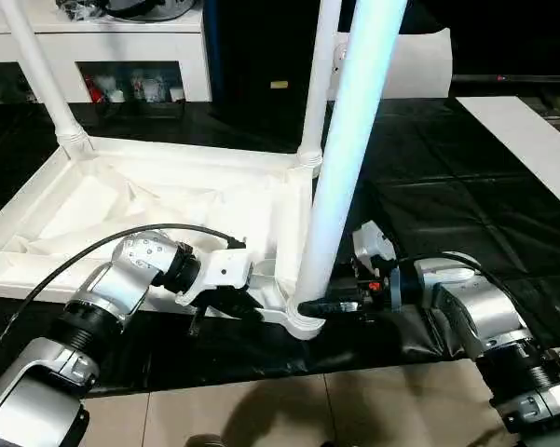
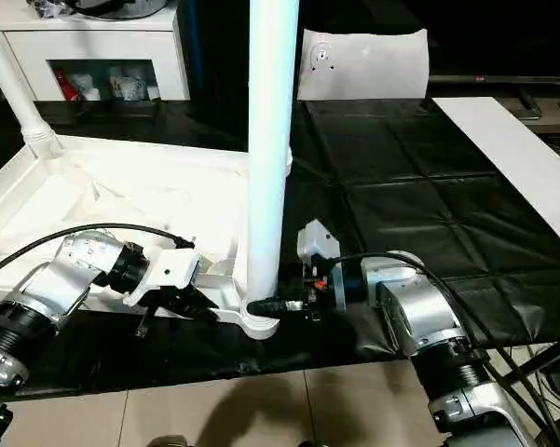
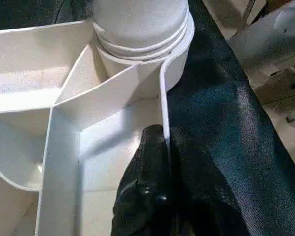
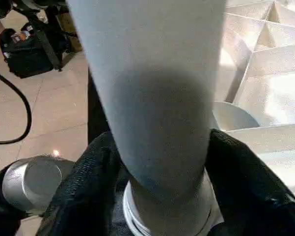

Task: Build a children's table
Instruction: Rotate leg to tighten

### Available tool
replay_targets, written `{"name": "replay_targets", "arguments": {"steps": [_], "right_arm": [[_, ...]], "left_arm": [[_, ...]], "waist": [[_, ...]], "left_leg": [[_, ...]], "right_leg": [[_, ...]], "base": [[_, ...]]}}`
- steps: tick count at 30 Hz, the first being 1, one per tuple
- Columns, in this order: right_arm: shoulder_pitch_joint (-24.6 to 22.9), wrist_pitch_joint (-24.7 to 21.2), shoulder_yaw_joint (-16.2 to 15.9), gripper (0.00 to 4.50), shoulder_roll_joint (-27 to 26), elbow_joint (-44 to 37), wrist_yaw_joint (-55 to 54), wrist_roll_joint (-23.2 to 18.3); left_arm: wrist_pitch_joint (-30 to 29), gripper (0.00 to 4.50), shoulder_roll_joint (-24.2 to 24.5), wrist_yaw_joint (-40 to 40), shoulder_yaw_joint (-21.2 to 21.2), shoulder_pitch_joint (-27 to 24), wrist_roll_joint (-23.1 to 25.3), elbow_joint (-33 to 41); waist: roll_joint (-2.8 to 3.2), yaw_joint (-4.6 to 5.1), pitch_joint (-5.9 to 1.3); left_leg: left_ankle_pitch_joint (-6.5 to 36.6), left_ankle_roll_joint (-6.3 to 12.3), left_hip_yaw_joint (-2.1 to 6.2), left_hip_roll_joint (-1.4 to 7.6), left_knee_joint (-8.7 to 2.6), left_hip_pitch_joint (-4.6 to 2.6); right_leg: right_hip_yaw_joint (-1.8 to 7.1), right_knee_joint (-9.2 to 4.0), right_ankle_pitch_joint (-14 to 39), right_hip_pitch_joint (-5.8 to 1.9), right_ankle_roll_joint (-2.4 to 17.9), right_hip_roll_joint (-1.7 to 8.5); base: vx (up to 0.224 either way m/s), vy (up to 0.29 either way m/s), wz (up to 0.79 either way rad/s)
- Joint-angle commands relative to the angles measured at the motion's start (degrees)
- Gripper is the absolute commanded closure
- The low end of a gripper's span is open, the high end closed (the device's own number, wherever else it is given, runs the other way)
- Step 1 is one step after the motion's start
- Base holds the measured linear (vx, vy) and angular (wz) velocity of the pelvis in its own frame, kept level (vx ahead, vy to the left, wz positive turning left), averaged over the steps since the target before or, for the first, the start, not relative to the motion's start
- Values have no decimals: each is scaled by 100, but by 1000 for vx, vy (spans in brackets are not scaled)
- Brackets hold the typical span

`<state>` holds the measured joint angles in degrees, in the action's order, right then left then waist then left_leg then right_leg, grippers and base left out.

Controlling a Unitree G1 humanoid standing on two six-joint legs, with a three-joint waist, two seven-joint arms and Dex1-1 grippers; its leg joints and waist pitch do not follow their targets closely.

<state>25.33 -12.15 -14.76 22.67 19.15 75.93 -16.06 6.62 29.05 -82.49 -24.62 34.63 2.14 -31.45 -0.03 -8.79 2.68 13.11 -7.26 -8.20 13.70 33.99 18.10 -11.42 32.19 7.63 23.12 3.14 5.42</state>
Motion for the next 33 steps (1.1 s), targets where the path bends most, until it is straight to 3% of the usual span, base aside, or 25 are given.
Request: {"name": "replay_targets", "arguments": {"steps": [1, 9, 11, 12, 14, 16, 20, 23, 25, 26, 29, 33], "right_arm": [[135, 102, -44, 214, -4, 98, 105, 16], [45, 54, -38, 256, -115, 60, 115, -33], [-109, -40, -5, 256, -187, -79, -46, -111], [-189, -67, 46, 256, -261, -119, -216, -137], [-227, -74, 77, 256, -304, -131, -317, -144], [-392, -96, 228, 256, -523, -170, -861, -119], [-502, -31, 533, 257, -1072, 69, -2379, 242], [-437, -76, 701, 257, -1457, 277, -3255, 424], [-332, -111, 807, 257, -1680, 437, -3762, 500], [-144, -162, 987, 257, -1987, 689, -4448, 550], [237, -178, 1267, 257, -2387, 1129, -5392, 590], [604, -108, 1434, 257, -2636, 1549, -5969, 653]], "left_arm": [[168, 450, -1, -176, -251, 106, 265, -30], [4, 450, -80, 73, -109, 117, 191, -108], [-228, 450, -174, 296, 33, 123, 112, -102], [-349, 450, -222, 448, 110, 130, 86, -107], [-429, 450, -246, 525, 151, 133, 68, -106], [-823, 450, -371, 963, 346, 142, 22, -77], [-1644, 450, -722, 1822, 778, 123, -186, 95], [-2012, 450, -987, 2580, 1040, 176, -128, 61], [-2210, 450, -1148, 3006, 1191, 217, -113, 46], [-2475, 450, -1371, 3488, 1376, 274, -140, 47], [-2788, 450, -1652, 4124, 1518, 337, -50, 116], [-2868, 450, -1845, 4576, 1480, 376, 135, 171]], "waist": [[-22, 36, -423], [11, 30, -427], [19, 33, -417], [56, 19, -419], [33, 21, -416], [71, 33, -391], [58, 149, -379], [52, 302, -384], [61, 378, -388], [53, 424, -395], [61, 481, -399], [80, 508, -433]], "left_leg": [[469, 270, -129, 6, -377, 103], [527, 236, -130, -3, -370, 101], [585, 225, -134, 0, -374, 88], [624, 209, -130, 0, -373, 76], [681, 186, -126, -14, -379, 81], [784, 149, -134, -22, -373, 56], [1059, 64, -104, -56, -360, 54], [1146, 74, -88, -80, -343, 81], [1110, 99, -88, -88, -333, 77], [1055, 124, -90, -91, -333, 105], [957, 201, -103, -115, -333, 90], [573, 232, -81, -63, -360, 120]], "right_leg": [[408, -336, 2157, -396, 190, 363], [393, -357, 2202, -397, 155, 351], [390, -378, 2265, -389, 145, 348], [385, -388, 2307, -381, 144, 353], [362, -404, 2392, -394, 95, 343], [349, -459, 2579, -356, 42, 349], [246, -549, 2964, -367, -189, 346], [183, -599, 2979, -391, -312, 335], [181, -594, 2937, -372, -254, 340], [186, -590, 2890, -399, -268, 336], [210, -589, 2798, -377, -209, 330], [307, -435, 2207, -389, 101, 344]], "base": [[0, 0, 0], [0, 0, 0], [0, 0, 0], [0, 0, 0], [0, 0, 0], [0, 0, 0], [0, 0, 0], [0, 0, 0], [0, 0, 0], [0, 0, 0], [0, 0, 0], [0, 0, 0]]}}
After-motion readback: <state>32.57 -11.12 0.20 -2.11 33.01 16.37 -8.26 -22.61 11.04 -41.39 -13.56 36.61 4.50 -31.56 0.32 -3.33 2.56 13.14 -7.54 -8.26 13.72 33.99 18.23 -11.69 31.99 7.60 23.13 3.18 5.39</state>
